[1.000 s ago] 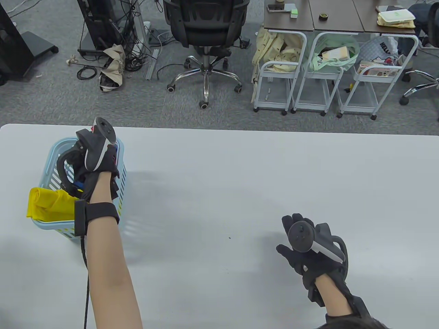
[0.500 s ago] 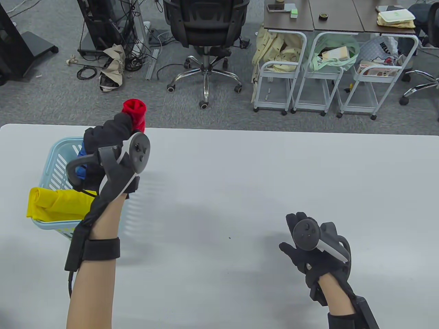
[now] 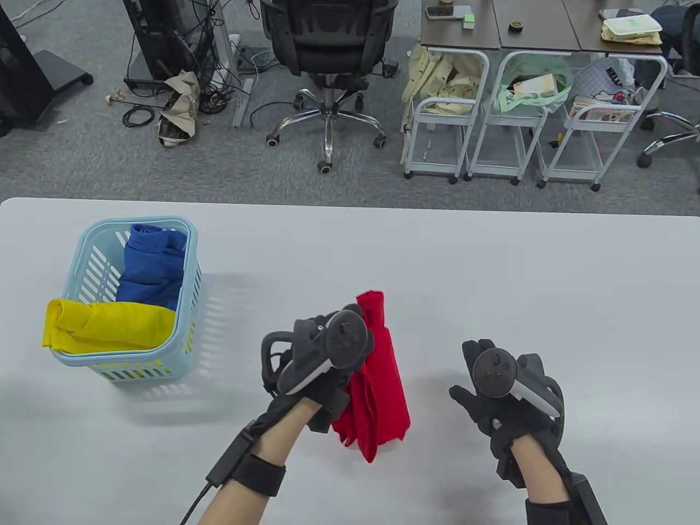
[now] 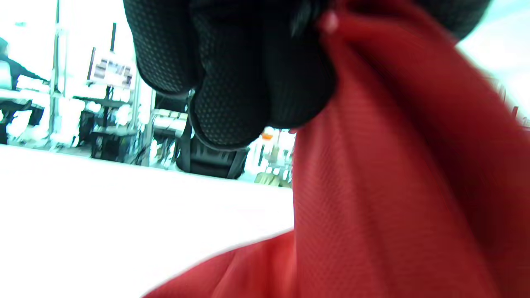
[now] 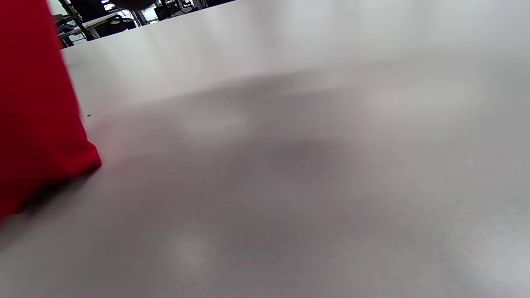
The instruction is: Roll t-shirt into tight roll
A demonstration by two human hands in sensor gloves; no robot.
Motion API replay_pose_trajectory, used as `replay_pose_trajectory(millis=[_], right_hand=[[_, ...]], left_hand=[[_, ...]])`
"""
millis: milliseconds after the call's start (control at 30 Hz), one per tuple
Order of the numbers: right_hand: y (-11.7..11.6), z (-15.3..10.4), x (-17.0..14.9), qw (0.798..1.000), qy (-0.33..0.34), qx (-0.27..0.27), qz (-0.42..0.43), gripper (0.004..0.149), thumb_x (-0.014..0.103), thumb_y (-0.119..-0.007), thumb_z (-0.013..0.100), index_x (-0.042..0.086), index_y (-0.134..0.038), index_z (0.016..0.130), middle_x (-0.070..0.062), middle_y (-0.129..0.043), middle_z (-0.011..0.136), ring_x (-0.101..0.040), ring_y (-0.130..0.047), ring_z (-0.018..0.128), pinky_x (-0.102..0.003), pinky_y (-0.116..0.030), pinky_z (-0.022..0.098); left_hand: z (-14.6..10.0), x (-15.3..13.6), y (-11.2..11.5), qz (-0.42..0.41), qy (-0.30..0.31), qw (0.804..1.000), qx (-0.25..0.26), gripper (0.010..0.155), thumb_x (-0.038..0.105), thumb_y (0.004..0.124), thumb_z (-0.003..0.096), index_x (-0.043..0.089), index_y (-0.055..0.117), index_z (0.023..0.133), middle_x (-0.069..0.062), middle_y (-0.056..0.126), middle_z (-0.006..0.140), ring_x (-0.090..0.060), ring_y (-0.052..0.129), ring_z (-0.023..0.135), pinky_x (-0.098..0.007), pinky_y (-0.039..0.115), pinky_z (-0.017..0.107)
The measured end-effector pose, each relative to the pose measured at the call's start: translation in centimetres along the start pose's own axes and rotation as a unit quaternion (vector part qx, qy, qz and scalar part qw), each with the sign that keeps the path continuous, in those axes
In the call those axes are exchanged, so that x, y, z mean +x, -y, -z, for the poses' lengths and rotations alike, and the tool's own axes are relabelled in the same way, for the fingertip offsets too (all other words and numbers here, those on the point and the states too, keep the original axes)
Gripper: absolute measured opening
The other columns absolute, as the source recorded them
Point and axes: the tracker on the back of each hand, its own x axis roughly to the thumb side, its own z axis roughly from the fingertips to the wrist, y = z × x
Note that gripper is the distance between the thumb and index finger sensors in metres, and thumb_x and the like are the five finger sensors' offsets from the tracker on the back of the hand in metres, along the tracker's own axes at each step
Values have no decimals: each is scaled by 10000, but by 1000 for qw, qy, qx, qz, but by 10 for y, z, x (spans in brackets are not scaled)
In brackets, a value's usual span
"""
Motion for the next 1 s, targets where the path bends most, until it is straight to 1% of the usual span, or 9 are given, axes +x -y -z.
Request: replay_pose_trajectory(millis=[67,167,300,367,533,633,700,833,1000], right_hand=[[-2,1,1,1000,0,10,-5,828,524,-571,570,188,-26,1094,-188,-32,1133,-469,-129,1065,-602,-288,730],[-7,2,7,1000,4,19,-17,812,523,-582,569,188,-77,1109,-192,-45,1138,-472,-157,1064,-603,-298,728],[-18,3,26,998,43,44,-27,788,529,-590,566,209,-141,1129,-198,-92,1146,-477,-186,1068,-604,-320,727],[-23,1,42,995,84,50,-16,757,539,-578,571,229,-194,1145,-198,-126,1161,-477,-222,1076,-601,-344,730],[-33,-10,80,988,141,44,-50,805,672,-539,537,214,-287,1149,-193,-244,1158,-378,-490,990,-482,-516,688],[-42,-13,94,985,134,37,-101,877,713,-599,505,173,-320,1138,-172,-328,1136,-330,-580,926,-452,-566,649],[-47,-11,96,987,114,25,-111,808,650,-657,526,184,-352,1112,-148,-379,1123,-320,-603,915,-454,-575,644],[-40,-7,91,990,90,-18,-103,412,394,-680,600,233,-618,974,-53,-637,1015,-250,-764,819,-433,-661,599],[-19,-7,67,994,48,-46,-86,383,364,-684,580,221,-671,935,-53,-703,965,-249,-805,789,-438,-683,586]], left_hand=[[-3,-3,27,13,0,999,-43,688,569,655,546,228,549,1134,-80,823,1057,-335,894,928,-564,672,730],[-18,-14,64,59,42,991,-112,713,577,613,557,271,444,1179,-151,606,1210,-406,727,1052,-595,617,750],[-40,-34,108,111,113,959,-233,716,608,557,566,349,315,1188,-75,359,1289,-425,451,1156,-630,505,783],[-50,-40,126,120,101,953,-260,745,622,547,544,351,246,1170,-52,198,1271,-437,353,1151,-640,483,780],[-44,-26,109,140,146,952,-232,727,649,576,532,333,441,1173,-108,435,1261,-417,538,1125,-632,497,781],[-50,-16,113,151,180,947,-217,772,681,569,518,376,323,1183,-135,515,1183,-417,625,1029,-634,491,783],[-54,-10,115,174,183,943,-216,785,688,566,513,361,323,1183,-145,519,1158,-405,648,1000,-633,499,781],[-53,-13,115,162,176,945,-223,742,671,575,519,383,371,1171,-145,487,1184,-395,616,1019,-634,493,781],[-48,-27,106,146,142,957,-209,630,638,567,538,376,593,1110,-137,471,1241,-435,525,1118,-658,483,776]])
